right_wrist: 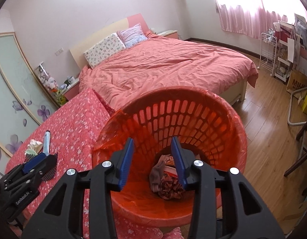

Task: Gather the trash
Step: 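Withdraw both open tools from the basket back to the bed items, then grasp the brown hair clip with the left tool while the right tool grasps the black mesh pad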

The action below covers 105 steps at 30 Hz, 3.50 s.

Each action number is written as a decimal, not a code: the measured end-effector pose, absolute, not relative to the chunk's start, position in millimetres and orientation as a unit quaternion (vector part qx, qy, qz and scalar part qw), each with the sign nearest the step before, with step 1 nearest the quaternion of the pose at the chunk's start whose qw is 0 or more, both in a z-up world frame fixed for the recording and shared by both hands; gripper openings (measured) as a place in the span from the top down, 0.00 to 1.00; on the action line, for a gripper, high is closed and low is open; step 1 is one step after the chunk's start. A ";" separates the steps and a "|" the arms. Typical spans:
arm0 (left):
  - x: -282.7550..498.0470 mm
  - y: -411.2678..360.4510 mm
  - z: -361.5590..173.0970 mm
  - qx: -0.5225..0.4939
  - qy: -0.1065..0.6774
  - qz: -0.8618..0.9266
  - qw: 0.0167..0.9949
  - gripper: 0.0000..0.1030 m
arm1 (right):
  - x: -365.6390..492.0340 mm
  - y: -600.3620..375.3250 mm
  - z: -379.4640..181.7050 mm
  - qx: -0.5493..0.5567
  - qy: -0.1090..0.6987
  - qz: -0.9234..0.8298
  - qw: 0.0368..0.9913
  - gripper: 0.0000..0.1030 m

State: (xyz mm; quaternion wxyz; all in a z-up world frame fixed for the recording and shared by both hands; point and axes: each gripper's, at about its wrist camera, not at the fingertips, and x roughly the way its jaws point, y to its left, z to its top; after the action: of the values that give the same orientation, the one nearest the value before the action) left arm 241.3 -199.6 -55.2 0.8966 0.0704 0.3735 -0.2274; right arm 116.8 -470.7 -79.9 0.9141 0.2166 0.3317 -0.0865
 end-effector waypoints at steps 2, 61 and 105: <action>239.6 -174.6 -53.3 0.065 0.375 -0.212 0.900 0.52 | 118.2 -464.6 -81.1 0.210 0.337 -0.083 0.914 0.61; 275.9 120.1 -77.0 0.013 0.409 -0.003 0.912 0.55 | 176.0 -242.5 -89.3 0.059 0.417 0.033 0.907 0.99; 325.2 129.9 -95.0 -0.019 0.452 0.024 0.891 0.77 | 210.5 -211.7 -90.8 0.069 0.428 0.065 0.899 0.41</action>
State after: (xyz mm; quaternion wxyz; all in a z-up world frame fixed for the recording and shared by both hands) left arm 325.2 129.9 -95.0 0.8914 -0.0189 0.4522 0.0235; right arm 210.5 -211.7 -90.8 0.8987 0.0688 0.4281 0.0652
